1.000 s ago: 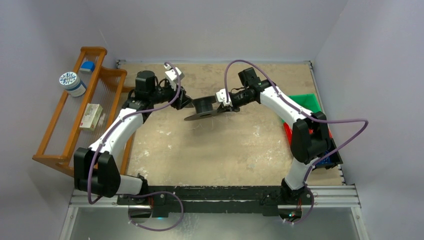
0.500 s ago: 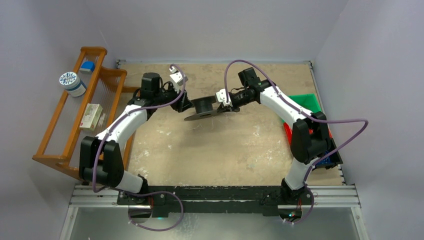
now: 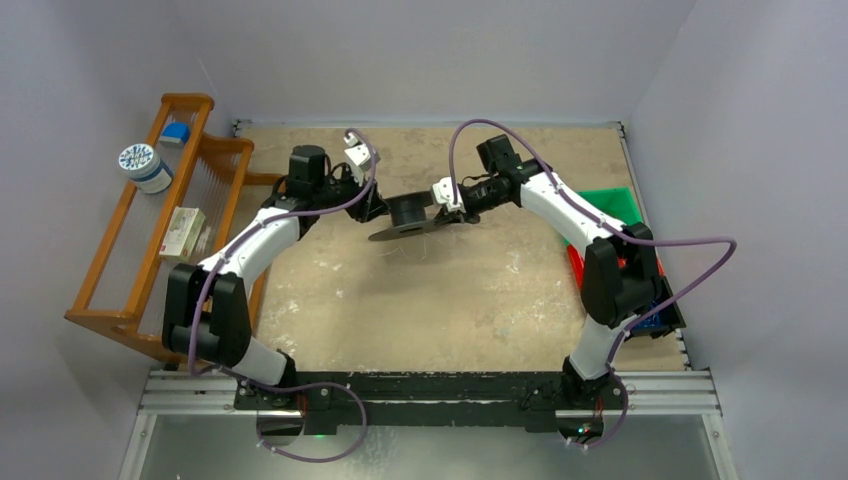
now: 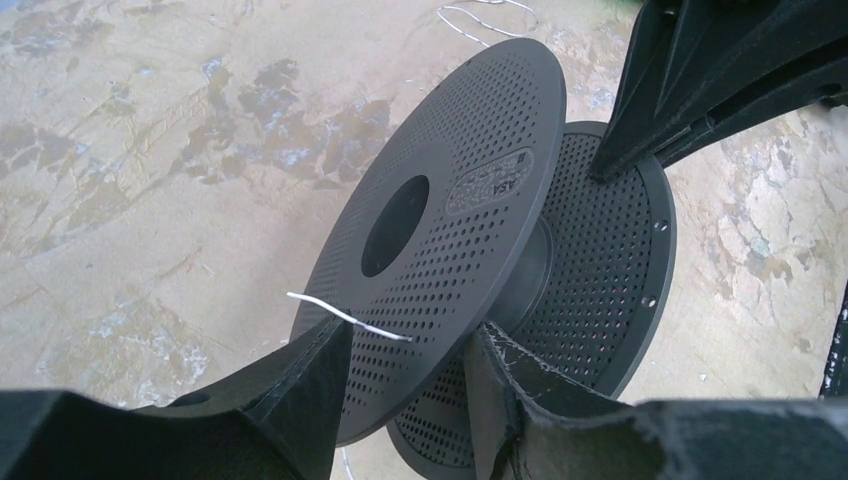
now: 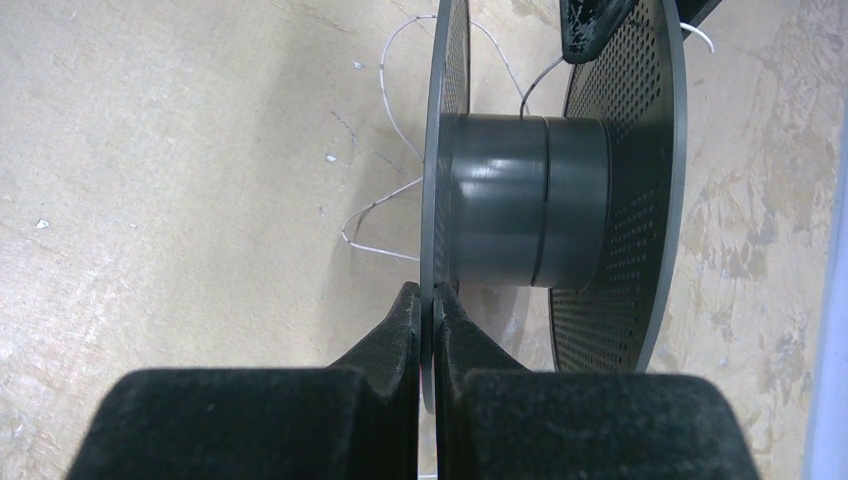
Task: Wrap the cables
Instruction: Wrap the cable around the cable reel.
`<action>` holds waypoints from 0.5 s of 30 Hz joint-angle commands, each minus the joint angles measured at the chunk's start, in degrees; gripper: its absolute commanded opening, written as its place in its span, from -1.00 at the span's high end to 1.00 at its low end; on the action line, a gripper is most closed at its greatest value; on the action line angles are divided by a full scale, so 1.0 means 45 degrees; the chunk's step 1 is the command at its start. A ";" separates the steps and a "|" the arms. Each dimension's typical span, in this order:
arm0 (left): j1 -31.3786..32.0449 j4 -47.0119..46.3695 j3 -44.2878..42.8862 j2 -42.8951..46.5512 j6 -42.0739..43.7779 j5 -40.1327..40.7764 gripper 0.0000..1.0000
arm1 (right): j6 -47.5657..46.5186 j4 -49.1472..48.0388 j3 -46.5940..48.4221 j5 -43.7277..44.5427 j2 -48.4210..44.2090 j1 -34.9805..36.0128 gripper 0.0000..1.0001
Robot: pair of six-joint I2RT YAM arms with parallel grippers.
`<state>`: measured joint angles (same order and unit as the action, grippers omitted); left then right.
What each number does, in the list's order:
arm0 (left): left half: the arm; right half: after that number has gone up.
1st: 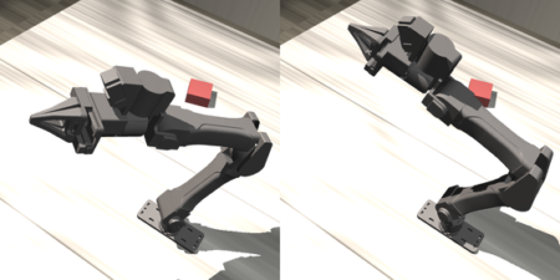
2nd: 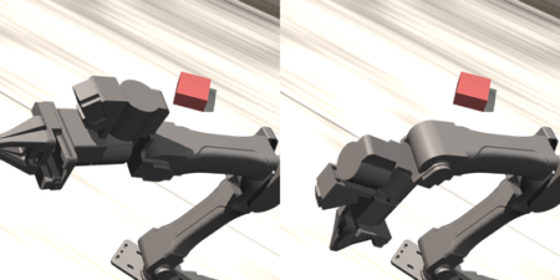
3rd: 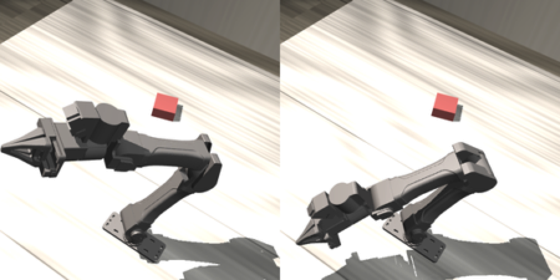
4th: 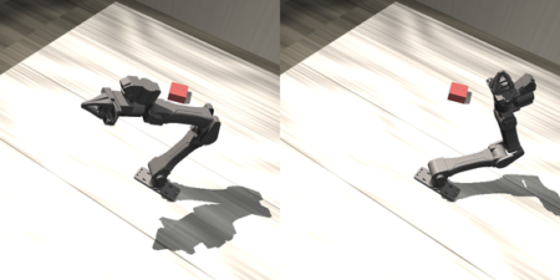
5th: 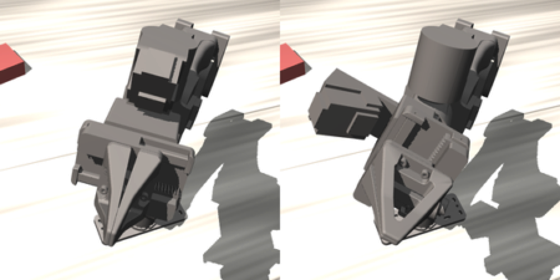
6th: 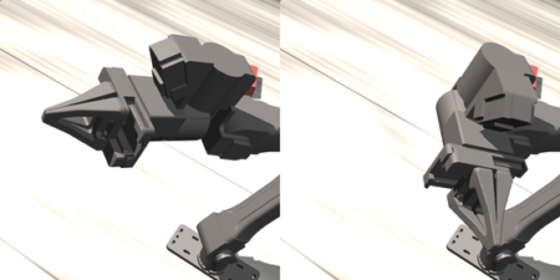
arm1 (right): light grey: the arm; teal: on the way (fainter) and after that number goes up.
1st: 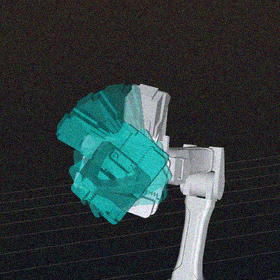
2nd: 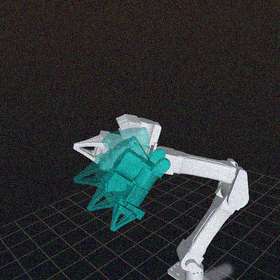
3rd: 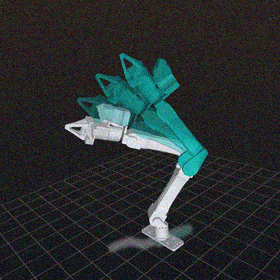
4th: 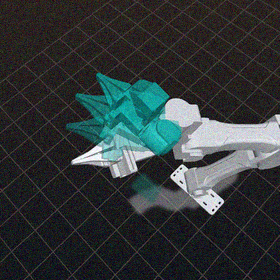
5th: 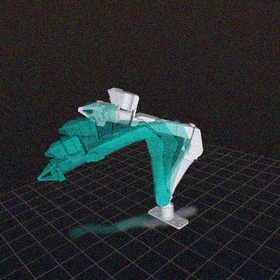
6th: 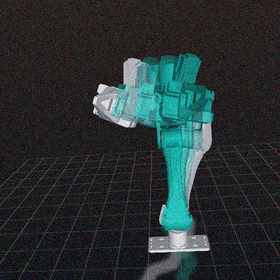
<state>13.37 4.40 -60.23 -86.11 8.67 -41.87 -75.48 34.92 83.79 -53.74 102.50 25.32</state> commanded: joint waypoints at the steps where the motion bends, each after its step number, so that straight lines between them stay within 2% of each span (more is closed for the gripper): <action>1: 0.0135 -0.0339 -0.0190 -0.0188 0.0079 -0.0354 0.18 | 0.0246 0.0920 0.0208 0.0176 0.0329 -0.0051 1.00; 4: 0.0153 -0.0306 -0.0162 -0.0240 0.0124 -0.0326 0.26 | 0.0269 0.0916 0.0225 0.0174 0.0304 -0.0042 1.00; 15: 0.0189 -0.0584 -0.0034 -0.0314 -0.0076 -0.0293 0.86 | 0.0515 0.0971 0.0485 0.0164 0.0432 -0.0061 1.00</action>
<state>13.93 3.92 -60.20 -87.02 11.25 -42.06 -74.56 34.48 85.27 -53.43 102.78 24.16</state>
